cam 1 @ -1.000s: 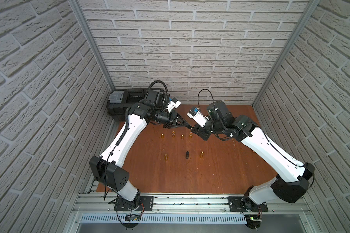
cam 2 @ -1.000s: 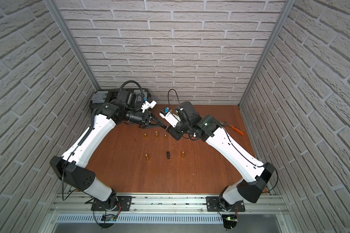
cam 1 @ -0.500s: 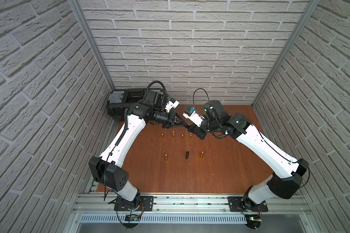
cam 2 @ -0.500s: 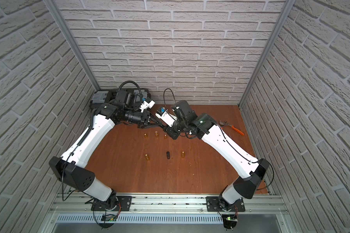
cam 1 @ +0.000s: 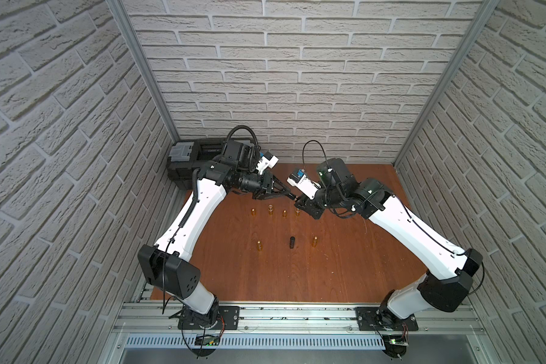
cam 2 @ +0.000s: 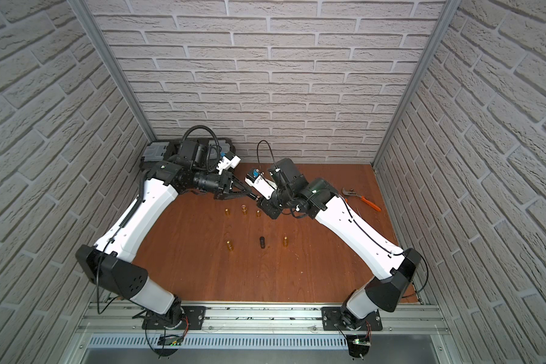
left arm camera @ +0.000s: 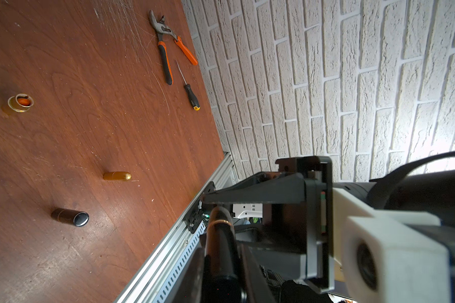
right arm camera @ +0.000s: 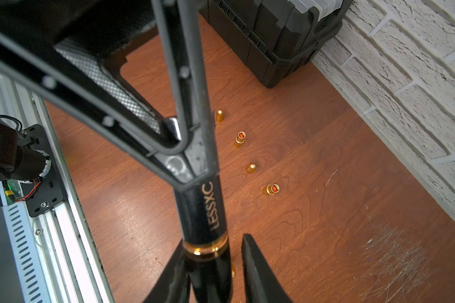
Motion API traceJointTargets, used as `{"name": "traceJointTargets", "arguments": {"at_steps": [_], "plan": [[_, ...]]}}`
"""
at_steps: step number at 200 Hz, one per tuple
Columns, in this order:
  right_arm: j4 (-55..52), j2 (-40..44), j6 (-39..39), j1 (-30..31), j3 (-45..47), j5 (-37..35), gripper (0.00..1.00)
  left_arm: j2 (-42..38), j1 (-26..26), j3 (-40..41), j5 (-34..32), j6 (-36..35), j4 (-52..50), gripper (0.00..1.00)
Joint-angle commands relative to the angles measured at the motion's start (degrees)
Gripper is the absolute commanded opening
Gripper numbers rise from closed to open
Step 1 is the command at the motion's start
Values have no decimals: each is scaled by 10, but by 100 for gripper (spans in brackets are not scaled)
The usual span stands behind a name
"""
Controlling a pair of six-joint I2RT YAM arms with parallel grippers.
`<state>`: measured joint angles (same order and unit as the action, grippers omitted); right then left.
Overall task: Open the lipstick cap
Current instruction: Open the cover of the lipstick.
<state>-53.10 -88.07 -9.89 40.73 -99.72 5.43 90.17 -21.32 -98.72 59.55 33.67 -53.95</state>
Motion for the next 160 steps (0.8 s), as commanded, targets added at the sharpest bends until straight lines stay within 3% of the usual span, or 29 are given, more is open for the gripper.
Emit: {"name": "traceJointTargets", "arguments": {"at_steps": [1, 61, 160], "plan": [[12, 18, -1, 2, 7, -1, 30, -19, -3, -5, 16, -3, 15, 15], [-6, 29, 0, 2, 5, 1, 16, -14, 7, -2, 15, -4, 21, 14], [9, 120, 34, 2, 111, -108, 14, -29, 52, -11, 31, 25, 65, 14]]}}
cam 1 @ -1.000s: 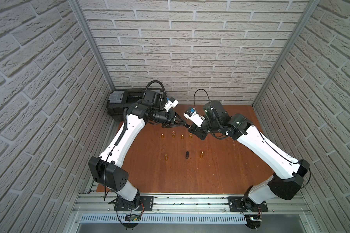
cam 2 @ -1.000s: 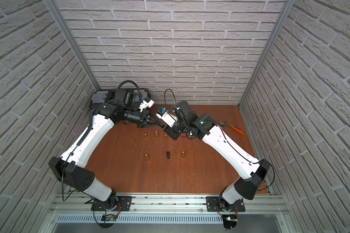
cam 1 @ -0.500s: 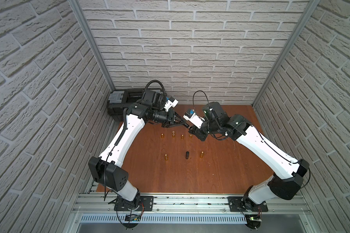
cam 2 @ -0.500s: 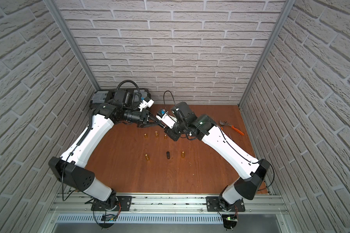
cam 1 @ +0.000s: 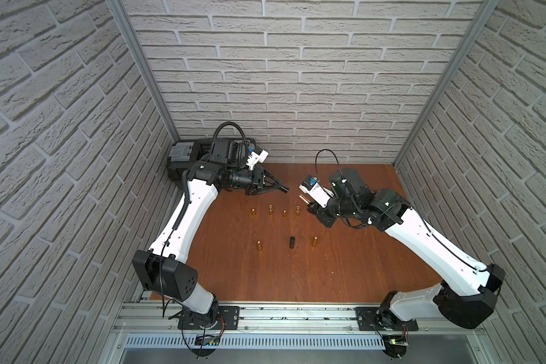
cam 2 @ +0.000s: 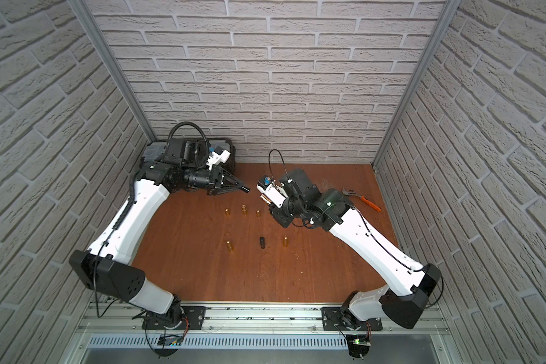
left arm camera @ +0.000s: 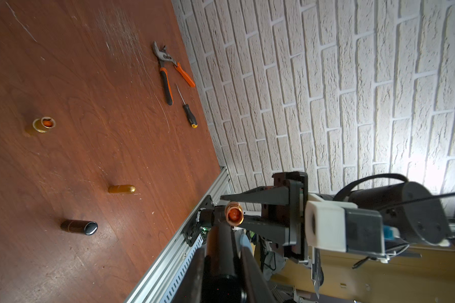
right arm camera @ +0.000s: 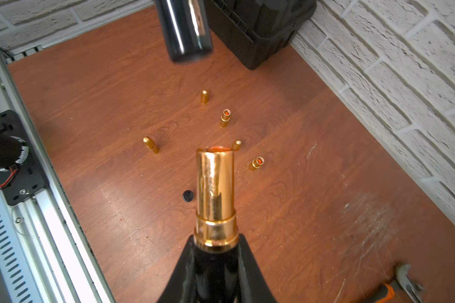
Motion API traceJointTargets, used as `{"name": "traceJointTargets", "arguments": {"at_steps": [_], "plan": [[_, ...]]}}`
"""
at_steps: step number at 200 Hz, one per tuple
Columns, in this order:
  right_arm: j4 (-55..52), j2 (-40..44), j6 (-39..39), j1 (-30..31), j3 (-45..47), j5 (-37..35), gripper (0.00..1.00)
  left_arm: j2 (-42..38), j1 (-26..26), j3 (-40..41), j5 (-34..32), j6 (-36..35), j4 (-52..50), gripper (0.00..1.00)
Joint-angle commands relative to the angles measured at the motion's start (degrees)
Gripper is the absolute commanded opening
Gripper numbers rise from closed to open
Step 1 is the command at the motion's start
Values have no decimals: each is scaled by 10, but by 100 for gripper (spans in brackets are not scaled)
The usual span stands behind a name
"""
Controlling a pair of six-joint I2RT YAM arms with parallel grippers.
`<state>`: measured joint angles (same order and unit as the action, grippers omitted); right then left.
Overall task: Open the lipstick cap
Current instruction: Open the cover of the lipstick, then place the cover at the center of the board.
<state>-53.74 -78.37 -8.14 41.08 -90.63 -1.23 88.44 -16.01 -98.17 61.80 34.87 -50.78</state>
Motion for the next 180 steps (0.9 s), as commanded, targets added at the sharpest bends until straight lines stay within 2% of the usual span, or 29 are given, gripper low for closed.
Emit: {"name": "traceJointTargets", "arguments": {"at_steps": [1, 15, 27, 42, 54, 67, 84, 119, 180], "plan": [[15, 24, 17, -1, 21, -43, 14, -12, -2, -17, 8, 14, 34, 15], [20, 35, 24, -1, 34, -64, 14, -3, -5, -22, -5, 7, 27, 16], [20, 52, 28, -1, 39, -78, 15, 17, -22, -45, -55, -28, -12, 17], [14, 75, 36, -1, 36, -94, 15, 57, -67, -81, -175, -75, -59, 20], [6, 95, 40, -1, 31, -109, 16, 90, -110, -106, -303, -102, -74, 20], [-8, 120, 46, -1, 22, -130, 17, 133, -152, -131, -386, -125, -70, 20], [-8, 154, 44, -1, 29, -149, 17, 196, -197, -169, -462, -146, -63, 19], [-26, 210, 56, -1, 51, -175, 18, 327, -243, -239, -564, -168, -54, 17], [-15, 249, 69, -1, 109, -199, 20, 455, -276, -310, -624, -170, -29, 18]]}}
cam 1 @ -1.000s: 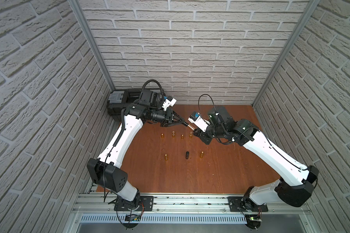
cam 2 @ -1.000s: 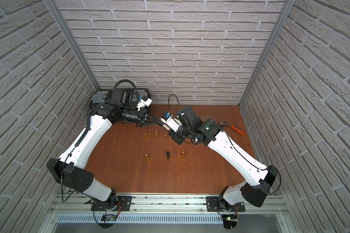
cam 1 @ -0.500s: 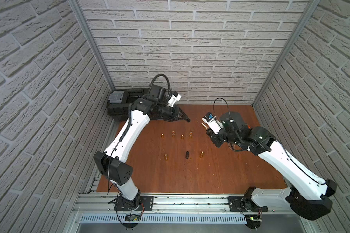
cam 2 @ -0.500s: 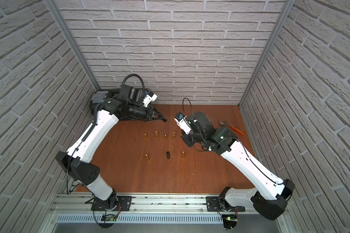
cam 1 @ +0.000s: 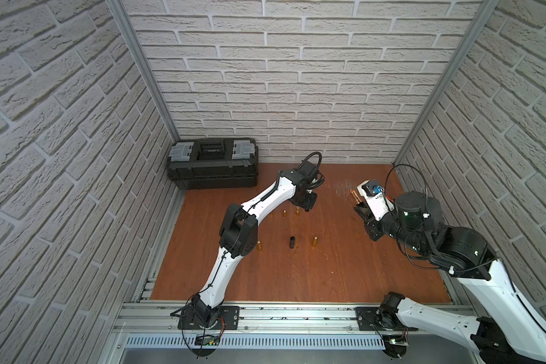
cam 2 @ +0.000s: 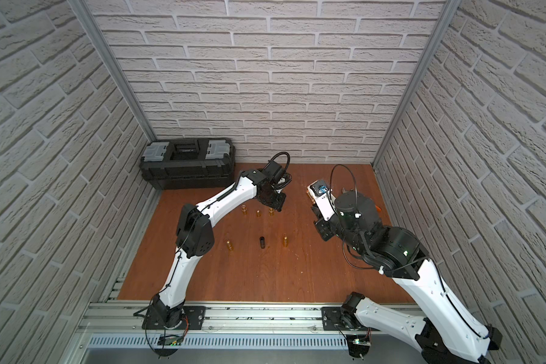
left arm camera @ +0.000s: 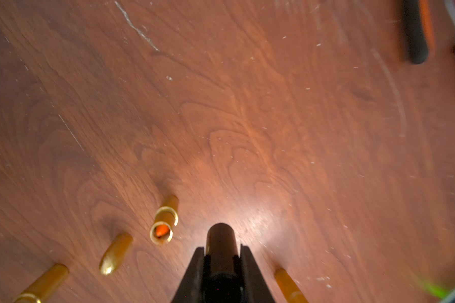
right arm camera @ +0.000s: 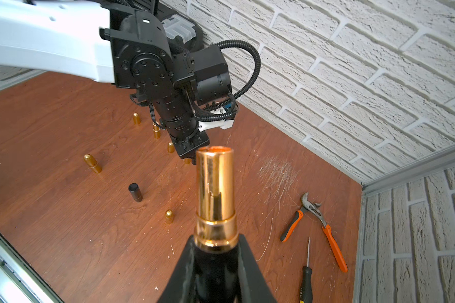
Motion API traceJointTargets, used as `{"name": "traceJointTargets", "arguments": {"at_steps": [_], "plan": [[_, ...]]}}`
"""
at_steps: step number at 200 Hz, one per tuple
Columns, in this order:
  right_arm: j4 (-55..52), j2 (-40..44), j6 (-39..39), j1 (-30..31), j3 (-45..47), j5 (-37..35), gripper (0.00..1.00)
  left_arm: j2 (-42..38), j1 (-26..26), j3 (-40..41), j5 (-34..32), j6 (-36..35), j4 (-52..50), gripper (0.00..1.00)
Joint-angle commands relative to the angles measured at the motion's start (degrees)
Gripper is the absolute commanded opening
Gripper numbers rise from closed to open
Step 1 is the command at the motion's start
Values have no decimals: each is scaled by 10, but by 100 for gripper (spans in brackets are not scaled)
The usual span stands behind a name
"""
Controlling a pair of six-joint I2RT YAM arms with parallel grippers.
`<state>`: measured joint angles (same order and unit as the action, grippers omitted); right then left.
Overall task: Open the lipstick cap
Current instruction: Place the cover at the center of the board.
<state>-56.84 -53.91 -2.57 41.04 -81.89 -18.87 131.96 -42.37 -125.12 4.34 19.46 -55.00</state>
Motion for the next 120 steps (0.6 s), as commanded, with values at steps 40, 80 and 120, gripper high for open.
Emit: {"name": "traceJointTargets", "arguments": {"at_steps": [40, 80, 120], "plan": [[24, -2, 16, -1, 37, -22, 20, 53, -25, -52, -62, -9, 38, 19], [36, -3, 19, -1, 55, -22, 21, 84, -33, -65, -65, -10, 37, 19], [37, -4, 25, -1, 70, -22, 21, 98, -39, -59, -76, -14, 32, 20]]}}
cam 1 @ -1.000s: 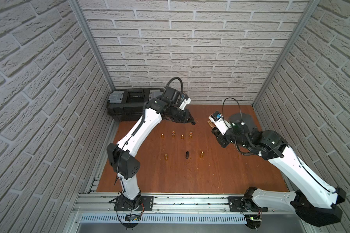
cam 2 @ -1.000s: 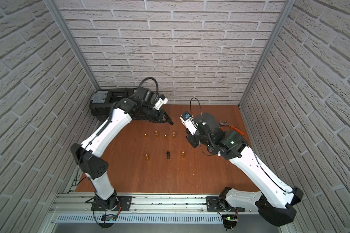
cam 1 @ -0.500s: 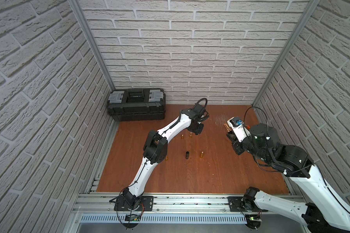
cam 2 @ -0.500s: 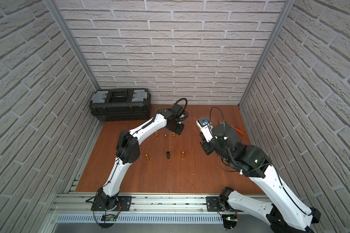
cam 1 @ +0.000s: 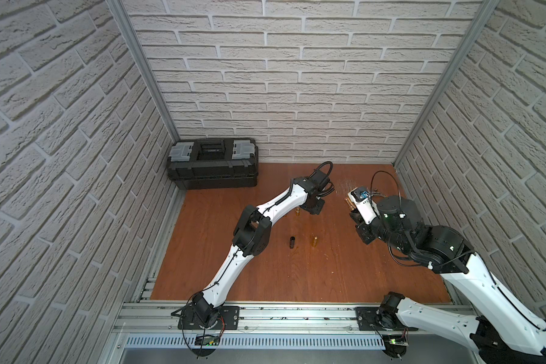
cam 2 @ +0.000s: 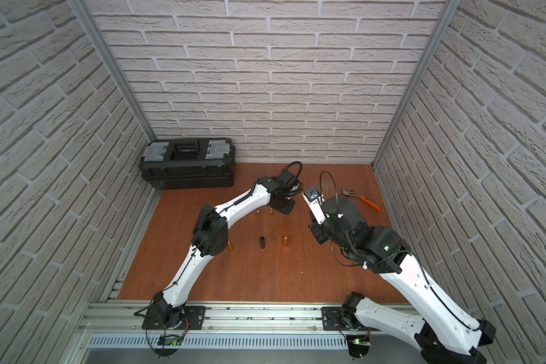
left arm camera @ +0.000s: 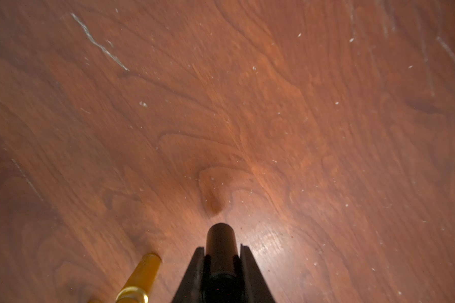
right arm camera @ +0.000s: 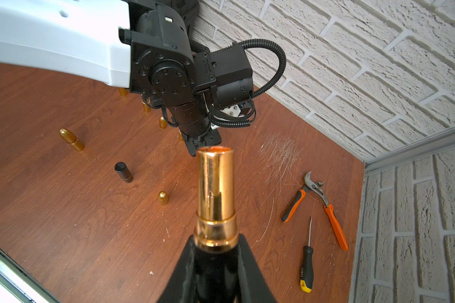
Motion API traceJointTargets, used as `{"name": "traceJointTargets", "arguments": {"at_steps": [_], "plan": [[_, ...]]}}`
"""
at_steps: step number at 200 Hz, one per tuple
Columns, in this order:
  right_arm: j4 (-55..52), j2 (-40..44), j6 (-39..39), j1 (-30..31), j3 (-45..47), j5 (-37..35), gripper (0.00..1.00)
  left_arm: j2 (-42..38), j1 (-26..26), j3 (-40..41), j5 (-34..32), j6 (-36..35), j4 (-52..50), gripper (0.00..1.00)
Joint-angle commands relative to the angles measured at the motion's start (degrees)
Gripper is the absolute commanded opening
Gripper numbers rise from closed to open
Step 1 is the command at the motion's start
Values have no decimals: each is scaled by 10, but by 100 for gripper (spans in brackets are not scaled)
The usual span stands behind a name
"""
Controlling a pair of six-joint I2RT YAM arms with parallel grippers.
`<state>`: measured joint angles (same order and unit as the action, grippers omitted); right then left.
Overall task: Open the lipstick cap
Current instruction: Place the cover at the center of the board, then place the lipstick at the center of the board.
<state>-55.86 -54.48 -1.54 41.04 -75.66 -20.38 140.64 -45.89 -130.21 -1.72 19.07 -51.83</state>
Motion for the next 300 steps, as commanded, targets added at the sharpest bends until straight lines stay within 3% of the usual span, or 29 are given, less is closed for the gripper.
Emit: {"name": "traceJointTargets", "arguments": {"at_steps": [1, 51, 110, 141, 166, 210, 260, 277, 300], "plan": [[27, 2, 15, -1, 7, -7, 21, 11, -4, -8, -16, -10, 1, 20], [33, -2, 12, -1, 12, -8, 21, 22, -5, -3, -18, -12, 2, 22], [32, -7, 15, -1, 17, -7, 21, 25, -7, 0, -17, -10, -1, 32], [30, -7, 15, -1, 16, -7, 21, 12, -5, -5, -20, -7, -6, 43], [32, -7, 15, -1, 17, -4, 21, -15, 4, -31, 8, 8, -27, 45], [49, -20, 26, -1, 37, 28, 20, -133, 58, -37, 150, 57, -80, 49], [93, -88, 37, -1, 28, 101, 19, -339, 196, 144, 427, 181, 11, 60], [106, -118, 34, -1, 18, 119, 19, -382, 220, 187, 482, 185, 16, 61], [118, -156, 27, -1, -3, 141, 20, -420, 215, 231, 522, 170, 7, 61]]}}
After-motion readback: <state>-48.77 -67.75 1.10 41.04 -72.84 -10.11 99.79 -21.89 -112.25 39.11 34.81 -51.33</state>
